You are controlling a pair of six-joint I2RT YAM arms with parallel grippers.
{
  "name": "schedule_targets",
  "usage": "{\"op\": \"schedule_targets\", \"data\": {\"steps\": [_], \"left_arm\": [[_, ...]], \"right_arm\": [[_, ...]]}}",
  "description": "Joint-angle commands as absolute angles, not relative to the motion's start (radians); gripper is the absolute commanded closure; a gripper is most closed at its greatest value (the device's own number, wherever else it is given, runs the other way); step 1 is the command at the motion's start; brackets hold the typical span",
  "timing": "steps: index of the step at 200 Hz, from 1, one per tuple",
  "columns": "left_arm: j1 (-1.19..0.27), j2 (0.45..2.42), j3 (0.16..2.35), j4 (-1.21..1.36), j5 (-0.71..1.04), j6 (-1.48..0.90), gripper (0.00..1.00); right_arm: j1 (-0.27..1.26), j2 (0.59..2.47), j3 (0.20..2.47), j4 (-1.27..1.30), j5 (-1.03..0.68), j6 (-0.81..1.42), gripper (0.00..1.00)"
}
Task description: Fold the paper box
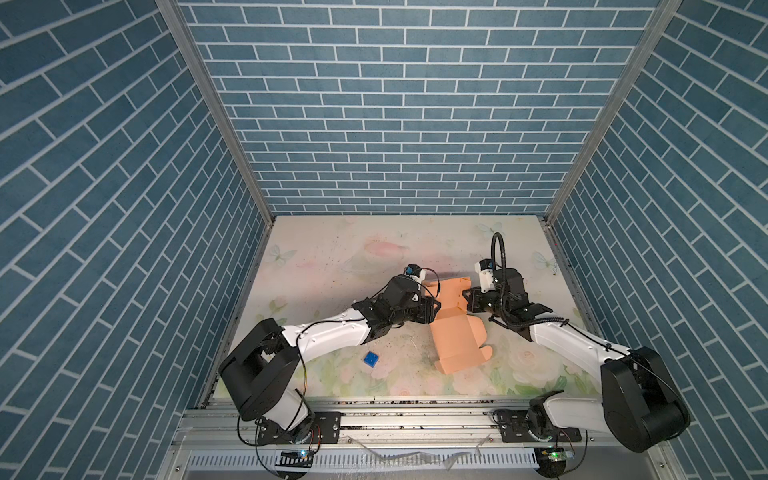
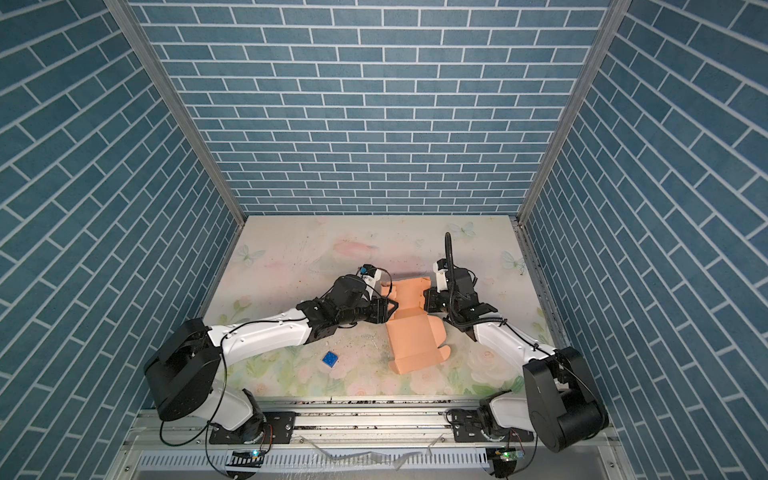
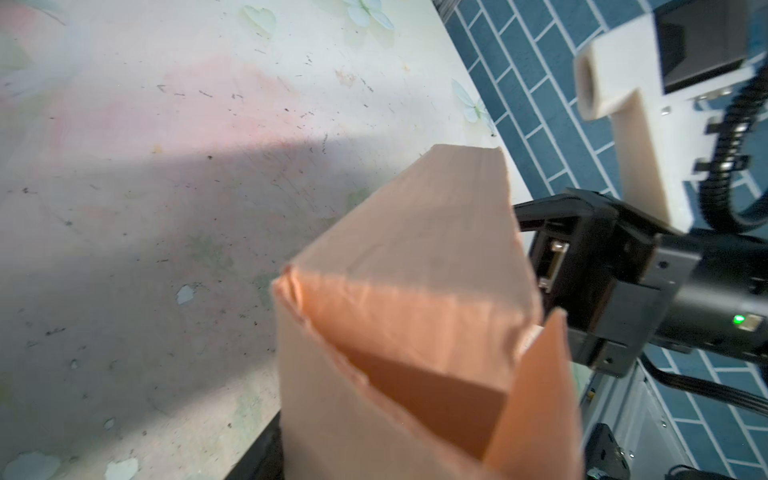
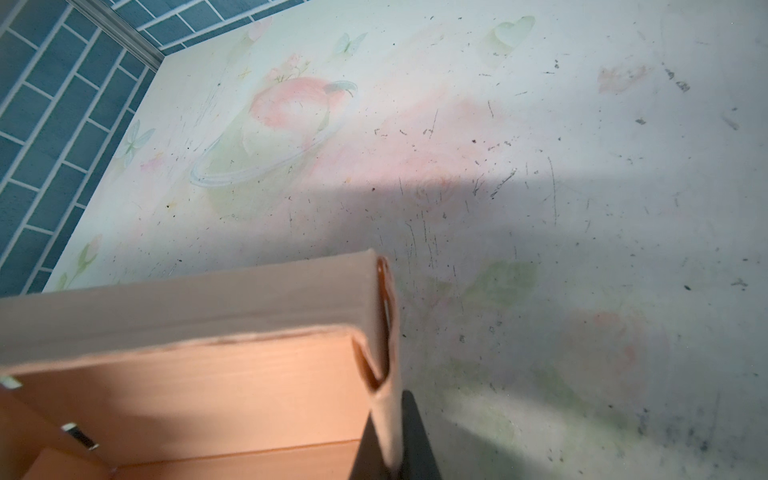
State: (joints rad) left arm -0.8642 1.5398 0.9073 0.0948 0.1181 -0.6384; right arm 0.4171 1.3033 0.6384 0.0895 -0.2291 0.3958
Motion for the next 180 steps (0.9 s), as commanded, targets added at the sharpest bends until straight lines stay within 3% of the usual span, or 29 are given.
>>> {"op": "schedule_targets", "data": {"steps": [1, 117, 180], "left_arm": [[-0.885, 1.525, 0.956, -0.016, 0.02, -0.664, 0.38], [-1.064, 1.778, 1.323, -0.519, -0.457, -0.796, 0.4], [-1.101, 1.79, 1.351, -0.594, -0.553, -0.858, 0.38]], "right_arm": [[0.422, 1.299, 0.658, 0.092, -0.23, 0.393, 1.0], [0.423, 1.279, 0.657, 0.083, -0.218, 0.391, 1.0], [0.423, 1.266, 0.656, 0.078, -0.215, 0.39, 1.0]]}}
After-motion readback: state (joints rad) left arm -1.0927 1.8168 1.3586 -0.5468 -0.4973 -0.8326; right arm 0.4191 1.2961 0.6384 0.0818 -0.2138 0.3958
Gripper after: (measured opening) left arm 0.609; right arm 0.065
